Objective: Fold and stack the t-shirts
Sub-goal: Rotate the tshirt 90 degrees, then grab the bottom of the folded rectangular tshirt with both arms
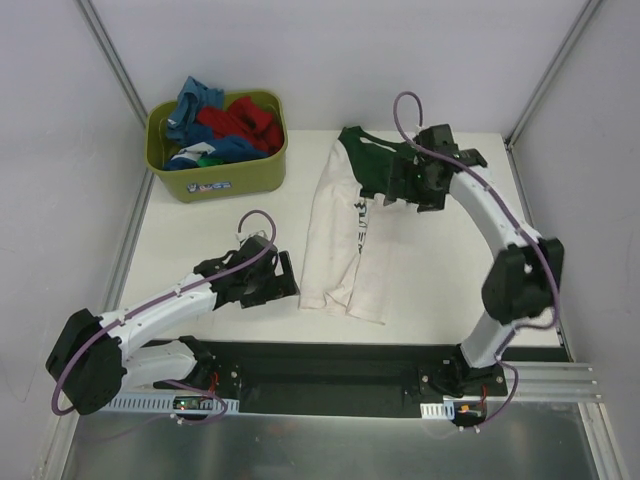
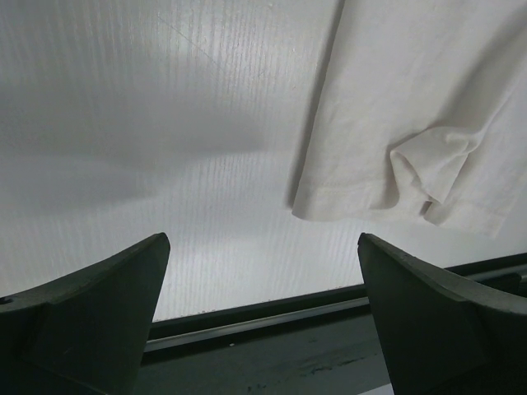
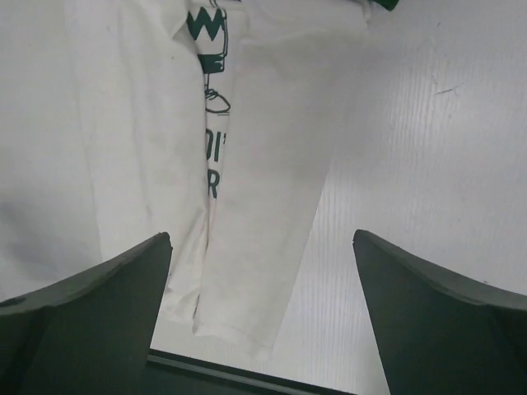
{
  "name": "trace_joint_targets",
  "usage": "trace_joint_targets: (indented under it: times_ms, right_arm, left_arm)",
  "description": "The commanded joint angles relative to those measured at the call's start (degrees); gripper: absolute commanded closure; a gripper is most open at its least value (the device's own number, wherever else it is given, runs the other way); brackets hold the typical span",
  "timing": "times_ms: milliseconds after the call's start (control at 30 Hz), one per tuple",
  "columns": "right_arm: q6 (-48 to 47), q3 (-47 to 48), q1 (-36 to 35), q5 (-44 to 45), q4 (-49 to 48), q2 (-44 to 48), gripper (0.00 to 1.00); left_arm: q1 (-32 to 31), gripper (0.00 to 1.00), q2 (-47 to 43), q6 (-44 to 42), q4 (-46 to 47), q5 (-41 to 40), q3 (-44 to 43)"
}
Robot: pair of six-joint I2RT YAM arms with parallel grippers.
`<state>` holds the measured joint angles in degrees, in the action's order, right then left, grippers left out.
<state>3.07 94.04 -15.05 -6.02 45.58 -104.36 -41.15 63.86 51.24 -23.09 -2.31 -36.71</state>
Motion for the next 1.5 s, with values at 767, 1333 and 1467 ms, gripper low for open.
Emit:
trace_joint_targets:
  times_ms: [767,1333,1467]
  right_arm:
    - [30.9,-61.3,-21.2,-0.2,-16.7,46.5,0.01]
    - [39.6,-59.8,-32.2,9.6,-17.7,34.7,0.4]
    - [37.6,-57.0,-32.2,14.6,-14.6,34.4,0.4]
  left_arm:
    - [1.2,0.52,14.1,-4.6,16.5,14.7,2.5]
    - [0.9,1.0,9.0,-2.3,17.7,15.5,8.1]
    - [0.6,1.0,8.5,-2.1,18.4,15.8,8.5]
